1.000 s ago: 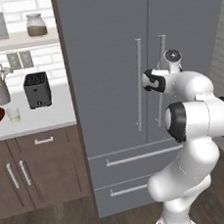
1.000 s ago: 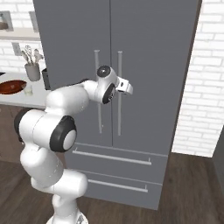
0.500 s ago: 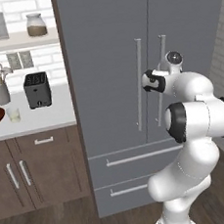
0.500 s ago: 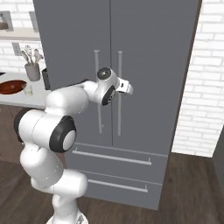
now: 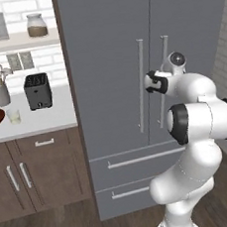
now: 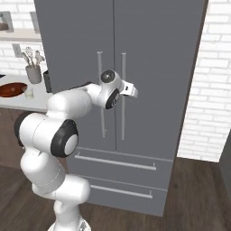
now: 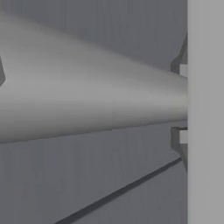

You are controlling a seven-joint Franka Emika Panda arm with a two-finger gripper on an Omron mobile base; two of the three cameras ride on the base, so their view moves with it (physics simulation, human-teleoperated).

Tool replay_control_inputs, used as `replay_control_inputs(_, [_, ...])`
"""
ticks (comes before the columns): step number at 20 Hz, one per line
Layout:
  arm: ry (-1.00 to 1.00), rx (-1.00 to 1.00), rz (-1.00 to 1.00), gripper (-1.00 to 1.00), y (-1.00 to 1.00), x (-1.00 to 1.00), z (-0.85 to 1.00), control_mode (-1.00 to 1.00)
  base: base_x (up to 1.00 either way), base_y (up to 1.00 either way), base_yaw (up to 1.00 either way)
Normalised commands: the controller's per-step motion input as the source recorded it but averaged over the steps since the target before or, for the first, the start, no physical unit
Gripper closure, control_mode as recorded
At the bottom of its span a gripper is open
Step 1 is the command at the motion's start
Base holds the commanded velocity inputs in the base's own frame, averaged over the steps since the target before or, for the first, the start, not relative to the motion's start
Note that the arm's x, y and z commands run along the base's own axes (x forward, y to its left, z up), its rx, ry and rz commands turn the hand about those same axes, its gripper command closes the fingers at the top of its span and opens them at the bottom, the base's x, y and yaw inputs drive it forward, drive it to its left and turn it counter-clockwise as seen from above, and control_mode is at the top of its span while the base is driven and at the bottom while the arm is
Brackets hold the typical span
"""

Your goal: Grab a lemon wedge from the fridge and one ice cube from the ice bowl, and put them in the glass of lemonade.

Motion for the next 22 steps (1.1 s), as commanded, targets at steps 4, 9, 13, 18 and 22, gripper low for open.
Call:
replay_control_inputs(4, [-0.03,0.0,0.0,1.0,-0.25,0.0,-0.06,-1.0,0.0,0.0,0.0])
replay_control_inputs(9, [0.0,0.0,0.0,1.0,-0.68,-0.04,-0.01,-1.0,0.0,0.0,0.0])
replay_control_inputs(13, [-0.01,0.02,-0.06,1.0,-0.96,-0.34,0.0,-1.0,0.0,0.0,0.0])
replay_control_inputs(18, [-0.03,0.08,-0.12,1.0,-1.0,-0.63,0.0,-1.0,0.0,0.0,0.0])
replay_control_inputs(22, [-0.03,0.12,-0.13,1.0,-1.0,-0.84,0.0,-1.0,0.0,0.0,0.0])
